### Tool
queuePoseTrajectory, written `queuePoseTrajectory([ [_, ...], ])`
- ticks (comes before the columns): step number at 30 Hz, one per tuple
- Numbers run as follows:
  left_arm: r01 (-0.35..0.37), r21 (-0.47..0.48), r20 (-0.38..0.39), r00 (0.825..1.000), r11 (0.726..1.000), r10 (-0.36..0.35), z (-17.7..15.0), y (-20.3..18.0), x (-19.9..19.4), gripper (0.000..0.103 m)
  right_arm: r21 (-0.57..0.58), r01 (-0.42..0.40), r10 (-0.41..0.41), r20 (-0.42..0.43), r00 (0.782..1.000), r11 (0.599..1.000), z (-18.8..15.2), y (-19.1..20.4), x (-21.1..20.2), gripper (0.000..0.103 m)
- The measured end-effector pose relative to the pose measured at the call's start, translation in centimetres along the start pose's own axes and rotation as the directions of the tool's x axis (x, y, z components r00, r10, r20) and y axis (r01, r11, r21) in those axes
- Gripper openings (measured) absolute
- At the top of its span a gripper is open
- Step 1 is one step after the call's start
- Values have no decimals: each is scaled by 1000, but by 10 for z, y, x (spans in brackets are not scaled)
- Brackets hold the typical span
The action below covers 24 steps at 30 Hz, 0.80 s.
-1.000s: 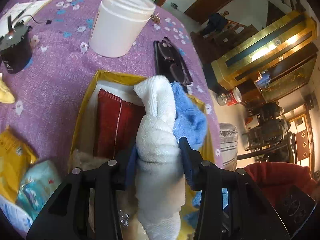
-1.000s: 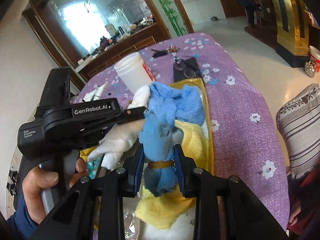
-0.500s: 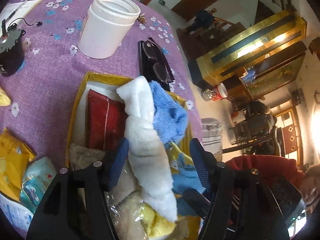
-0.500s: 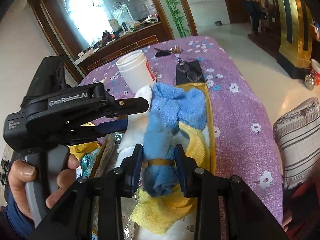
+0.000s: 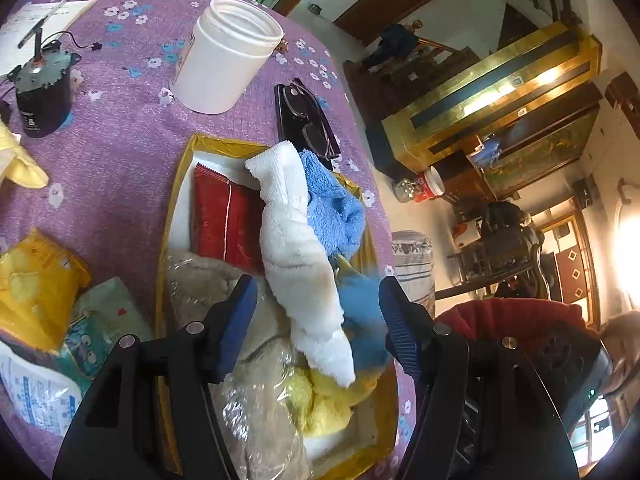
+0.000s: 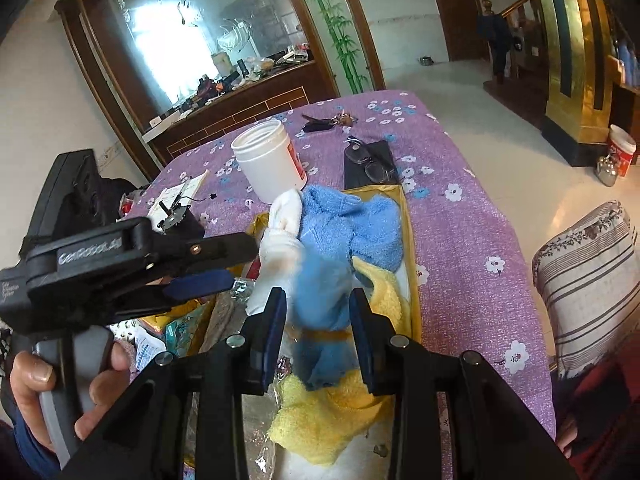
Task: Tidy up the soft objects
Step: 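Withdraw both grippers from the box toward the items on the table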
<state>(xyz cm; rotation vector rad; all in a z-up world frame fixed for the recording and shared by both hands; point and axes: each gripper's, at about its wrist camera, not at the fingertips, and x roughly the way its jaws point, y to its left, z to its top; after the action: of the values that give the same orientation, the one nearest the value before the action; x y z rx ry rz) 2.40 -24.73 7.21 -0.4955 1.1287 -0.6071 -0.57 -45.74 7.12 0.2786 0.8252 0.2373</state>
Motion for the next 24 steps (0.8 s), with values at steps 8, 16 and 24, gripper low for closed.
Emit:
queuePoseTrajectory([
  [8, 30, 20, 7, 1000, 999, -30, -14, 5, -22, 64, 21, -21, 20, 42, 999, 1000, -1, 7, -9, 33],
  [16, 34, 92, 62, 997, 995, -39, -37, 12, -58, 64, 39, -129, 125, 79, 989, 991, -18, 32, -22, 33],
  [24, -27, 170, 143, 990, 985, 2, -67, 36, -102, 64, 10, -224, 224, 51, 973, 974, -39, 73, -15, 33],
])
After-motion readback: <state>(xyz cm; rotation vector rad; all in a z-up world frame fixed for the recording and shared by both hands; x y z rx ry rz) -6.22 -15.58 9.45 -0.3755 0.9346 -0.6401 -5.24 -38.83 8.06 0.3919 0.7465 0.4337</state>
